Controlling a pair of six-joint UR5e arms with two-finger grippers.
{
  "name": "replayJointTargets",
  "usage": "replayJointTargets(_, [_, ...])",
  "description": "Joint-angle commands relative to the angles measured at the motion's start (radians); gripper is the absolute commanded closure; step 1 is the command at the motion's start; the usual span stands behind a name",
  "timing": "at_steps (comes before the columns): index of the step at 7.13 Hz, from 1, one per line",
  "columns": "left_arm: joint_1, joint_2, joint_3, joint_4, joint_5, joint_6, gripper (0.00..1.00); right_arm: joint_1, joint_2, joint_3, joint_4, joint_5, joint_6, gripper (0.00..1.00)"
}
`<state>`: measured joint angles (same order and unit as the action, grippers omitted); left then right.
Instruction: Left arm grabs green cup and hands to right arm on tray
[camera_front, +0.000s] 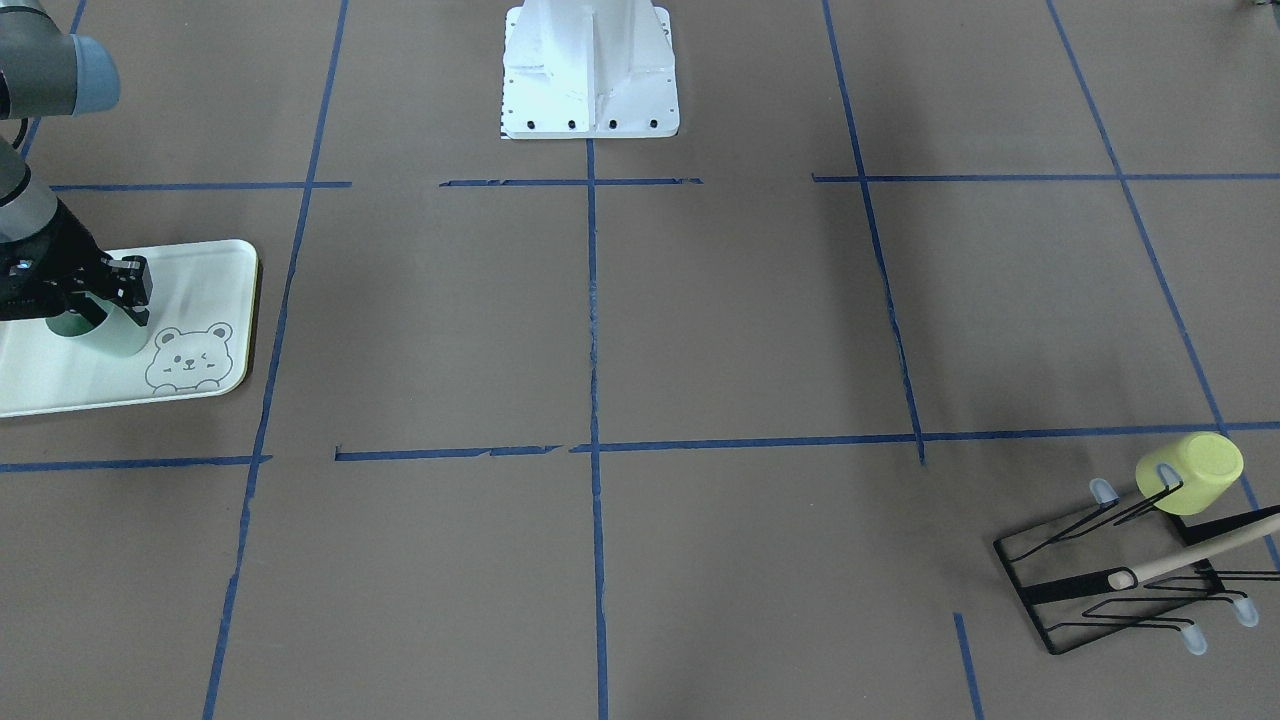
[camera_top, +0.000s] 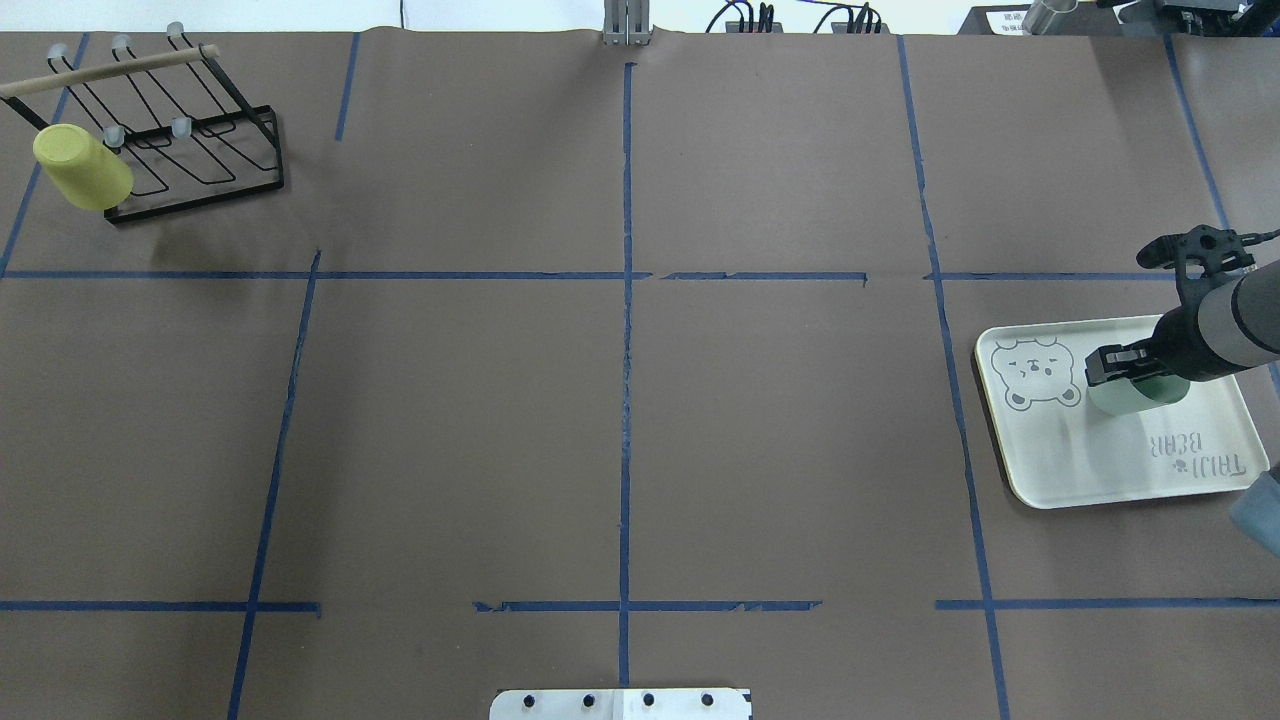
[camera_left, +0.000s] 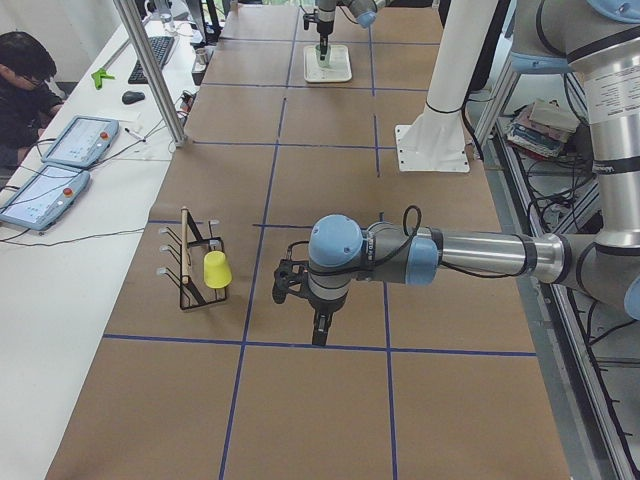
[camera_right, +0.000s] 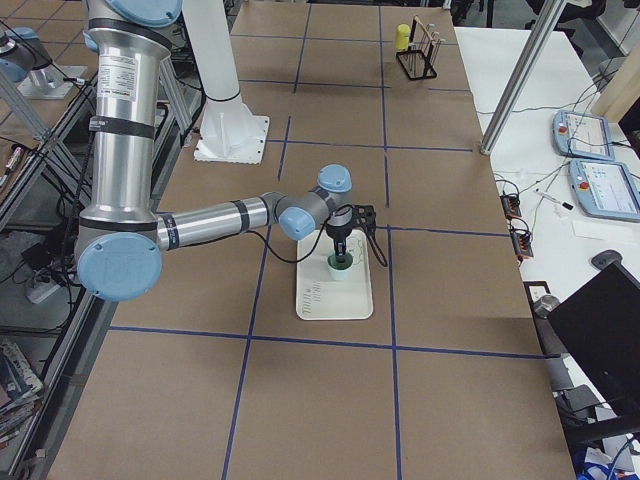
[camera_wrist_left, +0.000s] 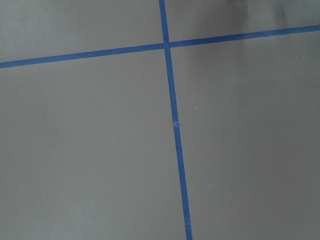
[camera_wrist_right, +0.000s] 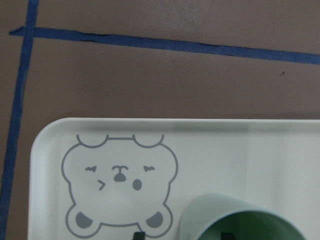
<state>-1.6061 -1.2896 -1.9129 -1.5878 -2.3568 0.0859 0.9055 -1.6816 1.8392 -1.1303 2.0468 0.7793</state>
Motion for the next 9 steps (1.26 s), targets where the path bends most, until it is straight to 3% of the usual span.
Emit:
replayJointTargets(1, [0.0,-0.01,0.003,0.002,0.001,-0.002,0.0,0.085,-0.009,0.083,-0.105,0.07,-0.076,0.0])
replayJointTargets(3, [0.0,-0.016,0.008,0.0,0.001,0.0,0.0,0.273,-0.013,0.181,-0.434,0.104,-0.481,0.0])
replayJointTargets(4, [0.0,-0.017,0.008,0.0,0.001,0.001,0.0,0.353,-0.041,0.195,-0.506,0.107,-0.65,0.0])
replayJointTargets(5, [0.0,-0.017,0.009,0.0,0.002,0.006,0.0,0.43,-0.12,0.198,-0.511,0.108,-0.769,0.0])
replayJointTargets(7, [0.002,-0.017,0.037,-0.001,0.002,0.008,0.0,0.579,-0.228,0.163,-0.511,0.247,-0.882,0.0])
replayJointTargets(9, [0.002,-0.026,0.071,-0.001,0.001,0.009,0.0,0.587,-0.247,0.135,-0.502,0.269,-0.873,0.0])
